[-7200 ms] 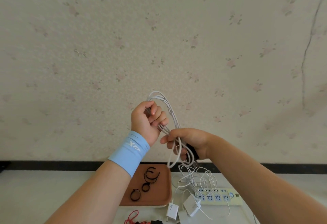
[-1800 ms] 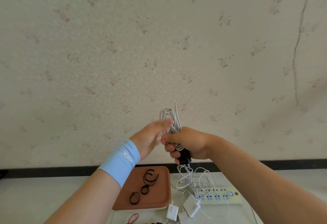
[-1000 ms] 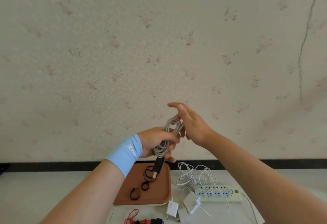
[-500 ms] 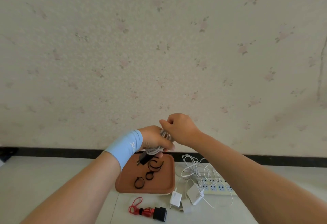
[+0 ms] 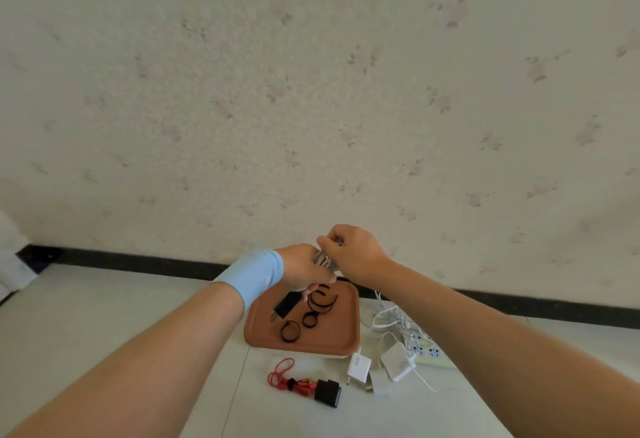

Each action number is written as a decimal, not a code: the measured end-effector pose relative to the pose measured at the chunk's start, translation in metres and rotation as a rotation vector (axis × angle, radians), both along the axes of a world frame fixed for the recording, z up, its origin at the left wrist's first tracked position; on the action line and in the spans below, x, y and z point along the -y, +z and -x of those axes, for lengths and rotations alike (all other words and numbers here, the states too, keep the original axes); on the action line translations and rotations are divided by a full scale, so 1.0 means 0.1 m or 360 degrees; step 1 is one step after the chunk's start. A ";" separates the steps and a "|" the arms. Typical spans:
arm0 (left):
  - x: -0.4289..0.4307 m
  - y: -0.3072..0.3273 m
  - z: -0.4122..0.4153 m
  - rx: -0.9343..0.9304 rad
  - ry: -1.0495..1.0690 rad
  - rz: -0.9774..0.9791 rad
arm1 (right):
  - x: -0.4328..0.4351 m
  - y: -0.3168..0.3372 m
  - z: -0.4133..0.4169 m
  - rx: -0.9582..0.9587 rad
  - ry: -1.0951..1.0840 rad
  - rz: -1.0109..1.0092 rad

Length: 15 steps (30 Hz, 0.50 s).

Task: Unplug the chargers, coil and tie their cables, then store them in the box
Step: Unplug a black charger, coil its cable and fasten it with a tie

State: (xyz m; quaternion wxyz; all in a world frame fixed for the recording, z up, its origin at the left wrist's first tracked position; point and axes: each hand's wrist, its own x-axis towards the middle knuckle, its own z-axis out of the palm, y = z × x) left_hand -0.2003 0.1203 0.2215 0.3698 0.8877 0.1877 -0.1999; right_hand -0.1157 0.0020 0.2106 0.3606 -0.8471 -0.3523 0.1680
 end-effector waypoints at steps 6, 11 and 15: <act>-0.11 -0.23 -0.01 -0.0227 0.0083 0.0256 | -0.16 -0.24 -0.07 -0.0197 0.0009 0.0122; -0.28 -0.54 -0.02 -0.0240 0.0213 0.0174 | -0.30 -0.49 -0.14 -0.0510 0.0100 0.0247; -0.48 -0.92 0.03 -0.0193 0.0421 0.0179 | -0.45 -0.81 -0.28 -0.0515 0.0048 0.0358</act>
